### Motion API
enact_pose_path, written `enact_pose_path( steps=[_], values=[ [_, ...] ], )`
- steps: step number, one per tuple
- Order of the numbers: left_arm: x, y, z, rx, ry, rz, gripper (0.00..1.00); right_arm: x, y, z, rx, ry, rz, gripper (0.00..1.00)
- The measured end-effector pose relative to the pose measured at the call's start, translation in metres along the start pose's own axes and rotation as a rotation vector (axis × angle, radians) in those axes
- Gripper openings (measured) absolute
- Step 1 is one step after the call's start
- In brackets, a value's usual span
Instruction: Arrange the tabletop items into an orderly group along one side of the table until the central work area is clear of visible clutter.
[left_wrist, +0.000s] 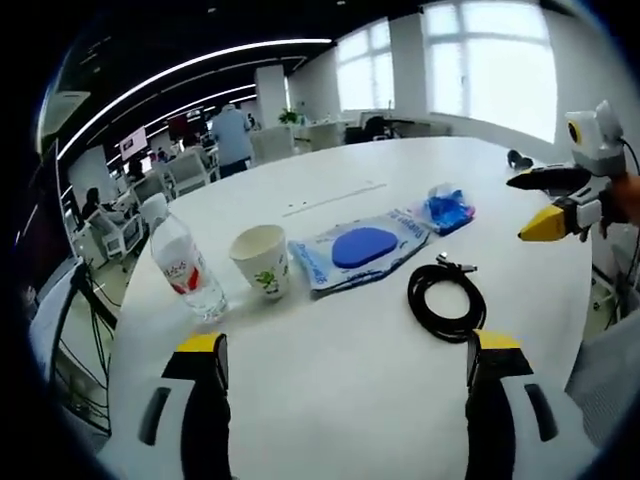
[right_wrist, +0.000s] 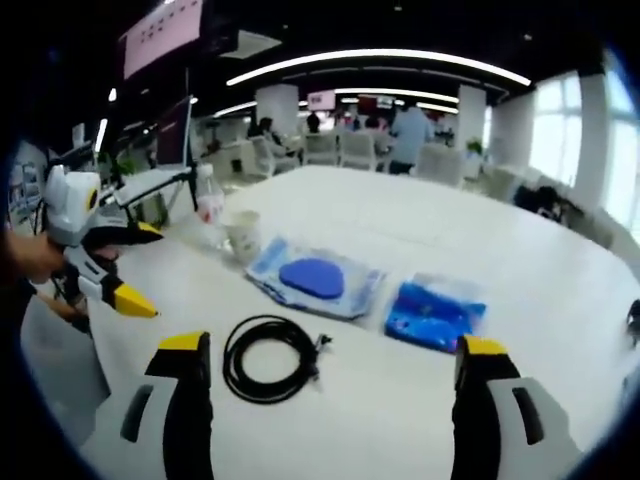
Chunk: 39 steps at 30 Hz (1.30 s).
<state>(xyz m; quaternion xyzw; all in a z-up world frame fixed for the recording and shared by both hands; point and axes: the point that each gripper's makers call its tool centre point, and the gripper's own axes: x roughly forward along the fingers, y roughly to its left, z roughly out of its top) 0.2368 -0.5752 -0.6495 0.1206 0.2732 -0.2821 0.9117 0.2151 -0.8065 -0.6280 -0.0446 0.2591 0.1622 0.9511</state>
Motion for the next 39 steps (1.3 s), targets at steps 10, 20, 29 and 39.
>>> enact_pose_path(
  steps=[10, 20, 29, 39],
  values=[
    [-0.021, 0.004, 0.005, -0.01, -0.056, -0.004, 0.99, -0.012, 0.005, 0.003, -0.019, -0.038, -0.013, 1.0],
    [-0.041, 0.006, -0.003, 0.011, -0.085, 0.001, 0.99, -0.026, 0.018, -0.005, -0.046, -0.051, -0.022, 1.0],
    [-0.055, 0.001, -0.011, 0.003, -0.101, -0.013, 0.99, -0.04, 0.028, -0.009, -0.039, -0.083, -0.043, 1.0],
    [-0.069, -0.007, -0.012, -0.039, -0.149, -0.02, 0.99, -0.063, 0.026, -0.021, 0.038, -0.121, -0.08, 1.0]
  ],
)
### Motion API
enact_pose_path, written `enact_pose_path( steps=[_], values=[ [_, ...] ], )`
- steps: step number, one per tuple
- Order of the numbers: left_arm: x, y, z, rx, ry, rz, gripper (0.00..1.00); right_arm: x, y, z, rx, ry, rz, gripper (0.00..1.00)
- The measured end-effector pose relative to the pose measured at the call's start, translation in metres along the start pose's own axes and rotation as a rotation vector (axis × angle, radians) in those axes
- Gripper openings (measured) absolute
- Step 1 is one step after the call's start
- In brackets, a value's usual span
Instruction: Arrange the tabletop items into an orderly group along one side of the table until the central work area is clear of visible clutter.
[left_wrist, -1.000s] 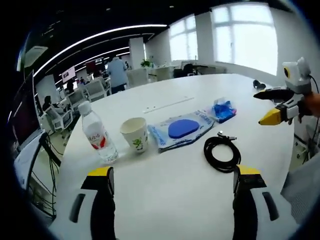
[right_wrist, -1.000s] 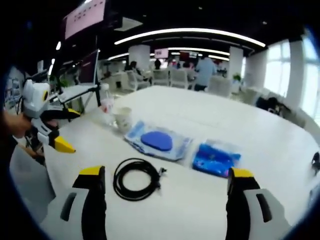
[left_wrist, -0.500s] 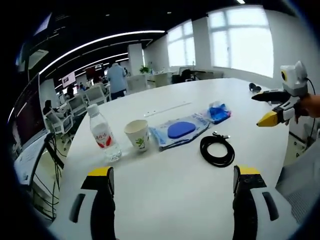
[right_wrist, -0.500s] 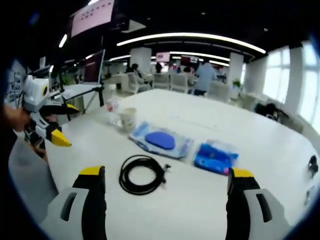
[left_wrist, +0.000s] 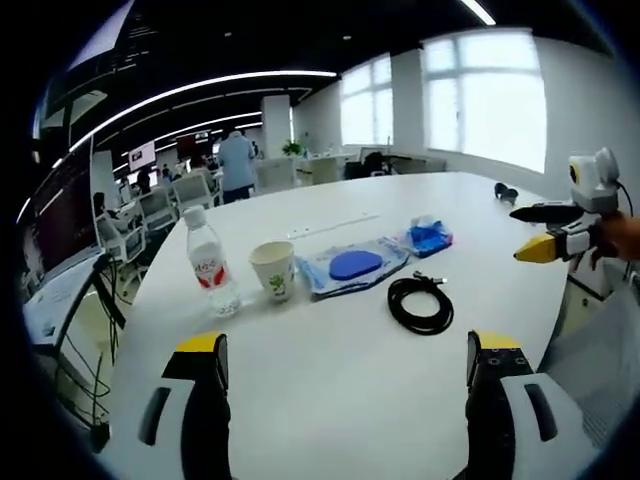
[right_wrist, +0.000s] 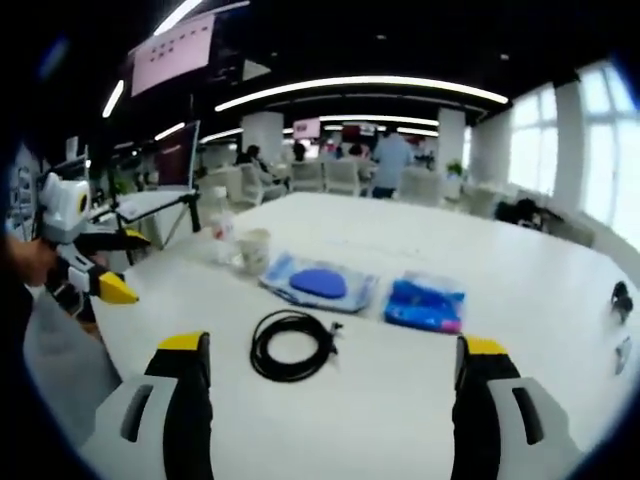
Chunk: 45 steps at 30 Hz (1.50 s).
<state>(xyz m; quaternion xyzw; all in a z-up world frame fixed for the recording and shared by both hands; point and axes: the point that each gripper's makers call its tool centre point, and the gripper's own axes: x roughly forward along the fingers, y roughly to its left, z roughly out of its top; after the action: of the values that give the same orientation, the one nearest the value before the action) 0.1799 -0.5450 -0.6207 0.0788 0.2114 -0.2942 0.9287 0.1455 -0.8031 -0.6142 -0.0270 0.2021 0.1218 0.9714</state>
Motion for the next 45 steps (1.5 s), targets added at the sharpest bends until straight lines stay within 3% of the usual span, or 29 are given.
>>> enact_pose_path(
  steps=[6, 14, 19, 22, 31, 45],
  values=[
    [-0.011, 0.004, 0.001, 0.015, -0.036, 0.032, 0.99, -0.006, 0.002, -0.006, -0.001, -0.002, -0.006, 1.0],
    [-0.021, 0.007, -0.01, -0.025, -0.023, 0.033, 0.99, -0.006, 0.007, -0.006, 0.021, -0.019, -0.003, 1.0],
    [-0.026, 0.008, -0.013, -0.005, -0.041, 0.051, 0.99, -0.009, 0.011, -0.007, 0.029, -0.045, -0.004, 1.0],
    [-0.028, 0.012, -0.017, -0.049, -0.04, 0.062, 0.99, -0.011, 0.013, -0.01, 0.048, -0.056, -0.008, 1.0],
    [-0.034, 0.017, -0.019, -0.002, -0.028, 0.101, 0.99, -0.014, 0.015, -0.014, 0.069, -0.075, -0.025, 1.0],
    [-0.04, 0.015, -0.024, -0.001, -0.048, 0.078, 0.99, -0.008, 0.016, -0.012, 0.072, -0.121, -0.051, 1.0]
  ],
)
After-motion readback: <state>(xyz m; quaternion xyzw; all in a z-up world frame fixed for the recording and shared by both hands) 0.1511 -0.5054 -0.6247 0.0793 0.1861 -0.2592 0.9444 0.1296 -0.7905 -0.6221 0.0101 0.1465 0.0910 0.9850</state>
